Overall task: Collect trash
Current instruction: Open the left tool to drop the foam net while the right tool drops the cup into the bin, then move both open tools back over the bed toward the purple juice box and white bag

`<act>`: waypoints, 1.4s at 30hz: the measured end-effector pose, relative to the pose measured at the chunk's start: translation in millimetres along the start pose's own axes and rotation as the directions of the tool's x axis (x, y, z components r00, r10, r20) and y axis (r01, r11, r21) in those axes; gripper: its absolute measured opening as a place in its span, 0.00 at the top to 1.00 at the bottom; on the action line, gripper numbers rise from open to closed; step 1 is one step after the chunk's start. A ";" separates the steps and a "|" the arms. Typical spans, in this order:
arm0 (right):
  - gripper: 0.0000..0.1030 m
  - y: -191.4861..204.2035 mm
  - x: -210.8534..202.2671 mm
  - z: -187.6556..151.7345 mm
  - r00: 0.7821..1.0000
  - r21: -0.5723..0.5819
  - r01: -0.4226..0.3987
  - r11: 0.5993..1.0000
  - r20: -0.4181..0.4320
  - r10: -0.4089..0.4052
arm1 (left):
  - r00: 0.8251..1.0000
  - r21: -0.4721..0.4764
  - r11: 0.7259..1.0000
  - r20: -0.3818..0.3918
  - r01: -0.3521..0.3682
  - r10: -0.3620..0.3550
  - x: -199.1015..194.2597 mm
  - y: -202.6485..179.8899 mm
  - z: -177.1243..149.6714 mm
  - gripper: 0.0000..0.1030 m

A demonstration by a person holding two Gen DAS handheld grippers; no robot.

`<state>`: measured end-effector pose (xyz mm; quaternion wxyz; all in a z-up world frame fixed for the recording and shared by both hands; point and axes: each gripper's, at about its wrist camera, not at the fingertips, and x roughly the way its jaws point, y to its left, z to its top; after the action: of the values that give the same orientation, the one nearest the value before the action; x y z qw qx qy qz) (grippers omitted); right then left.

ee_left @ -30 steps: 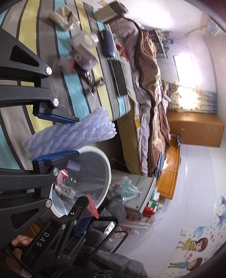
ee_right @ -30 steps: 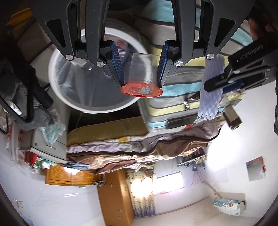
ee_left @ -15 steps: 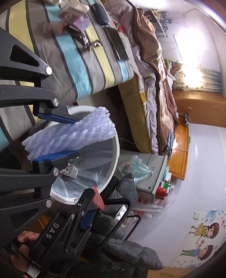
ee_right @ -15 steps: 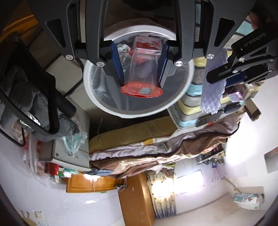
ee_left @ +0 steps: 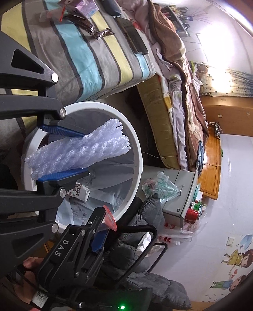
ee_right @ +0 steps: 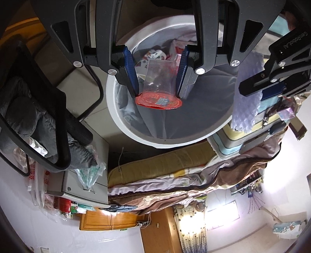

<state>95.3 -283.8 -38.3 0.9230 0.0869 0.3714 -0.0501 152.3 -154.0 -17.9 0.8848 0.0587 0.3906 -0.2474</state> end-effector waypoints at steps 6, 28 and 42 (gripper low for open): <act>0.55 -2.6 2.0 -2.9 0.999 -0.014 0.046 0.999 -0.011 -0.046 | 1.000 -0.018 1.000 -0.002 -0.010 0.010 0.2 3.8 -1.2 0.51; 0.42 27.4 -29.3 2.3 0.998 -0.027 0.003 1.000 0.070 -0.001 | 0.991 -0.071 0.995 0.105 -0.075 0.083 -66.9 35.1 -10.6 0.45; 0.42 84.2 -43.9 -0.6 0.989 -0.107 -0.069 0.992 0.121 0.082 | 0.974 -0.156 0.976 0.146 -0.151 0.174 -118.0 92.6 -35.7 0.45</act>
<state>76.5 -199.9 2.2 0.9490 0.0500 0.3112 -0.0013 105.9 -16.4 34.2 0.9323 0.0064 0.3295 -0.1491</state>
